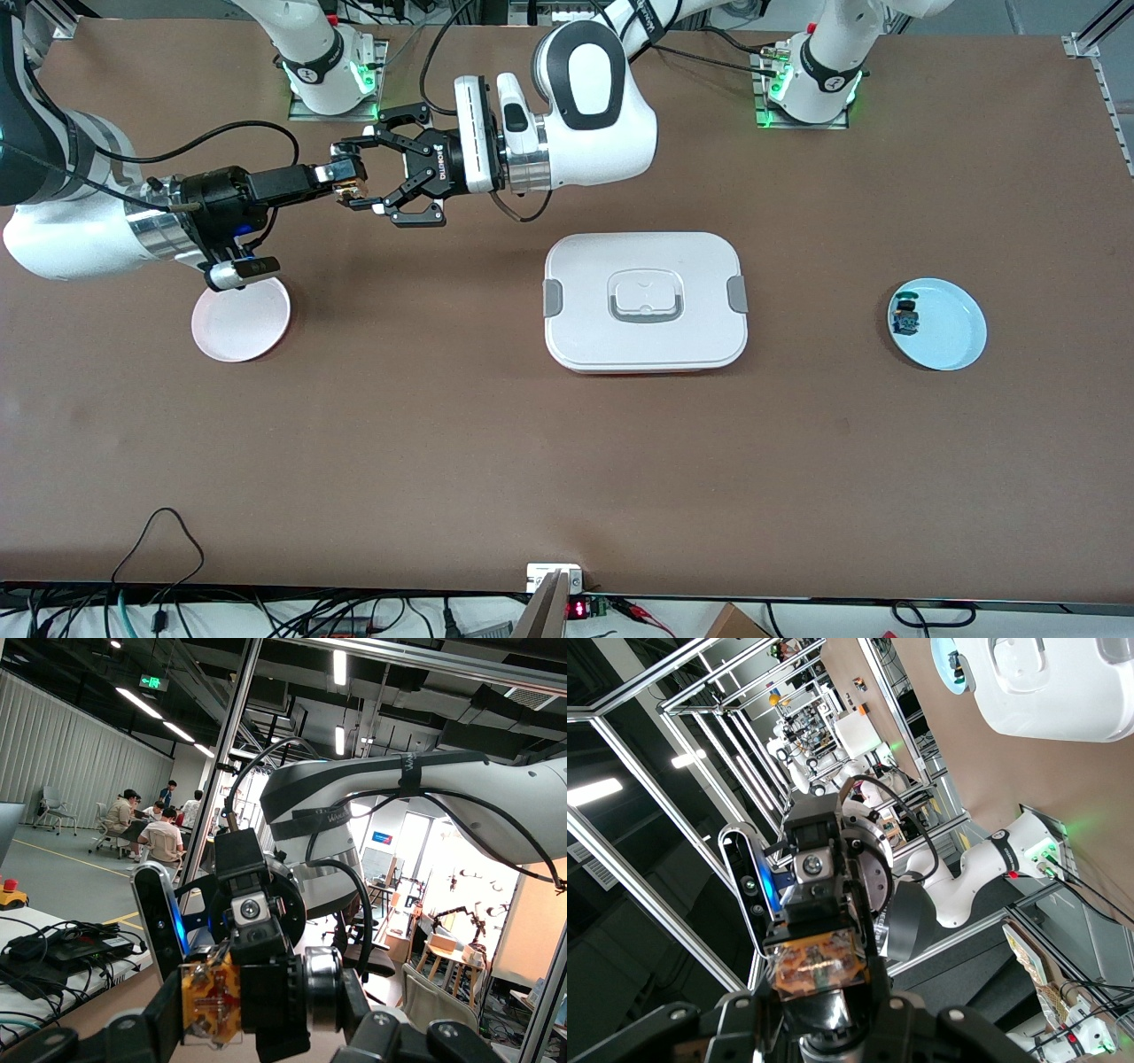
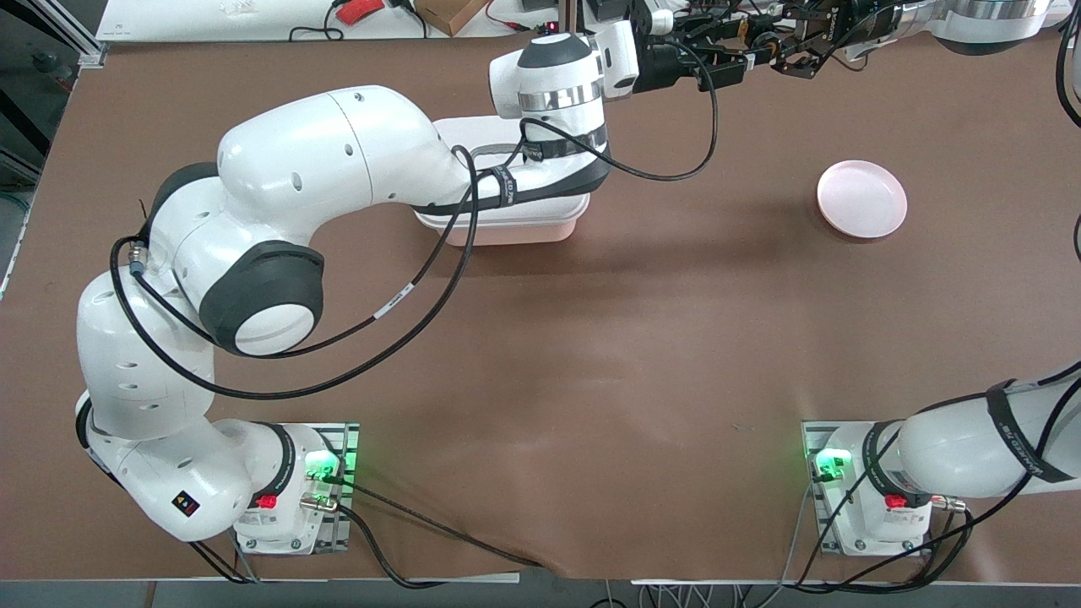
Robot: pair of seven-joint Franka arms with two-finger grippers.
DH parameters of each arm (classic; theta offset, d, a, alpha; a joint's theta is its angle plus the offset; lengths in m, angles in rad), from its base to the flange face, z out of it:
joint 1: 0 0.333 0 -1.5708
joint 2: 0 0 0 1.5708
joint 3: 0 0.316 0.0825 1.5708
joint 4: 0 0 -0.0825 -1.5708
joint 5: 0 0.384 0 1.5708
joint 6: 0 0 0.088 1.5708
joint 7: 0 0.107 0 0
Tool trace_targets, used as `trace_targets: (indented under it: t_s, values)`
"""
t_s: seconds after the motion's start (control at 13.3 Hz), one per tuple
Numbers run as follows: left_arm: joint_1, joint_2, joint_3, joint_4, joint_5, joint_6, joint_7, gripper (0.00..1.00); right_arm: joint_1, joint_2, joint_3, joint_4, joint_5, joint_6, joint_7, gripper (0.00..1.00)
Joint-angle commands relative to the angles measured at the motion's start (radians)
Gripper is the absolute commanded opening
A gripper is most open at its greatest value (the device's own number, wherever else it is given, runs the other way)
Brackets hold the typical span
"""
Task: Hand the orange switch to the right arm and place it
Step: 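Open the left gripper and withdraw it while the right gripper holds the switch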
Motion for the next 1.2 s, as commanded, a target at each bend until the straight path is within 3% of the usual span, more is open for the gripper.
trace_targets:
  t_s: [0.0, 0.3, 0.6, 0.9, 1.13]
  values:
    - [-0.014, 0.014, 0.008, 0.023, -0.023, 0.011, -0.081, 1.0, 0.003, -0.013, 0.0, -0.008, 0.042, -0.009, -0.011, 0.09]
    - [0.042, 0.005, 0.017, 0.005, -0.017, -0.008, -0.08, 1.0, 0.005, -0.015, 0.0, -0.008, 0.042, -0.001, -0.013, 0.09]
    - [0.161, 0.005, 0.018, -0.034, 0.034, -0.191, -0.077, 1.0, -0.001, -0.015, -0.002, -0.01, 0.031, 0.006, -0.014, 0.06]
    - [0.453, 0.051, 0.018, -0.064, 0.279, -0.68, -0.083, 1.0, -0.066, -0.015, -0.005, -0.039, -0.008, -0.01, -0.021, 0.04]
    - [0.65, 0.076, 0.018, -0.061, 0.509, -0.874, -0.077, 1.0, -0.103, -0.018, -0.008, -0.036, -0.128, -0.038, -0.051, 0.03]
